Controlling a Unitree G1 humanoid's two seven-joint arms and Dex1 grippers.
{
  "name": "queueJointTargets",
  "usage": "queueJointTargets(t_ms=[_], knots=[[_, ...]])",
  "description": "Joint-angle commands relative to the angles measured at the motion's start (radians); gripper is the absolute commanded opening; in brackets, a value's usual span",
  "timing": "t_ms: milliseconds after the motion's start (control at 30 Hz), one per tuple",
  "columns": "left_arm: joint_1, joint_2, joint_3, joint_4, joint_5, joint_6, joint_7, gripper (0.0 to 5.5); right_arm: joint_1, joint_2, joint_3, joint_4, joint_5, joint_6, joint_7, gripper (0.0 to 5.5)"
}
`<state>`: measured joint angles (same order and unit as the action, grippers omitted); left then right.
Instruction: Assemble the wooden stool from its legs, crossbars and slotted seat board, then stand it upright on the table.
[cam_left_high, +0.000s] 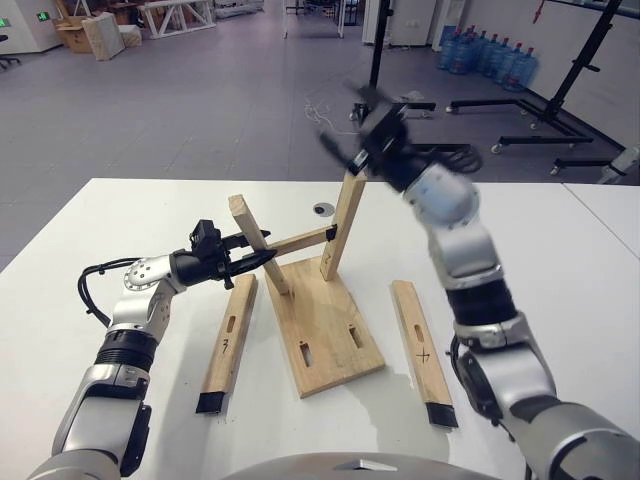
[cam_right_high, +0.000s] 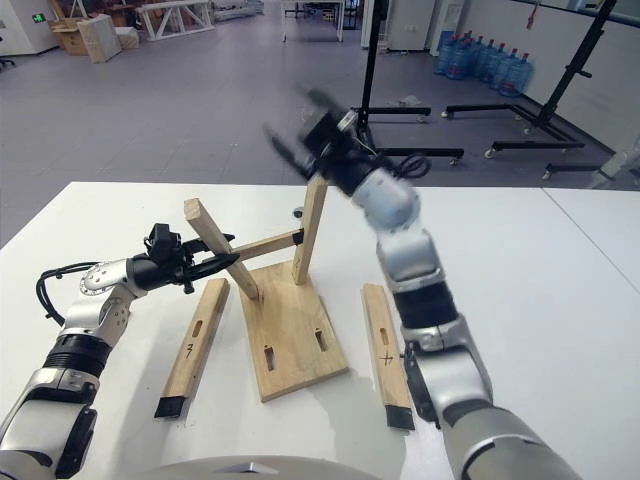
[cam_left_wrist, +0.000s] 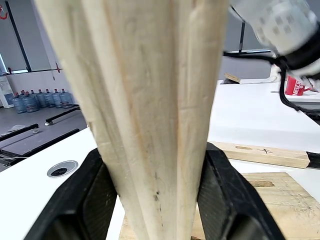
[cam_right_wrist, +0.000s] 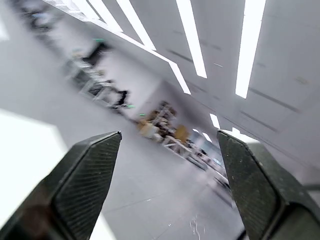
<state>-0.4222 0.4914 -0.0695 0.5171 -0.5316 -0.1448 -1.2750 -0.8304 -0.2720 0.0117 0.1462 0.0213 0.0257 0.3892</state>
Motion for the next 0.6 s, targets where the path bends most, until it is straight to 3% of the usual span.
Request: queueJointTargets(t_ms=[33,167,267,333,367,467,600], knots=[[0.093,0.054,-0.112,0.066,0.205,0.026,0.003,2.02,-0.089,-0.073,-0.199,0.312,0.097,0.128,-0.101,3.52],[0.086,0.057,-0.098,0.055,0.179,0.046,0.009,2.02,-0.097,-0.109,-0.234,0.551,0.113,0.148,-0.085,3.52],[0.088,0.063,-0.102,0.045,0.179,0.049,0.005,2.02,-0.074,-0.034,-0.215,0.607,0.144,0.189,-0.053,3.52],[0.084,0.051,-0.094,0.03,0.152,0.079,0.009,2.02,0.045,0.108,-0.103,0.374,0.247,0.325,0.065,3.52],[0.087,0.05,-0.095,0.018,0.148,0.085,0.009,2.02,0.144,0.149,0.023,0.161,0.325,0.423,0.143,3.52],[0.111,0.053,-0.114,-0.02,0.151,0.091,0.007,2.02,0.29,0.164,0.285,-0.233,0.441,0.636,0.248,3.52],[0.132,0.058,-0.14,-0.039,0.152,0.082,0.011,2.02,0.234,0.185,0.27,-0.174,0.358,0.668,0.182,3.52]])
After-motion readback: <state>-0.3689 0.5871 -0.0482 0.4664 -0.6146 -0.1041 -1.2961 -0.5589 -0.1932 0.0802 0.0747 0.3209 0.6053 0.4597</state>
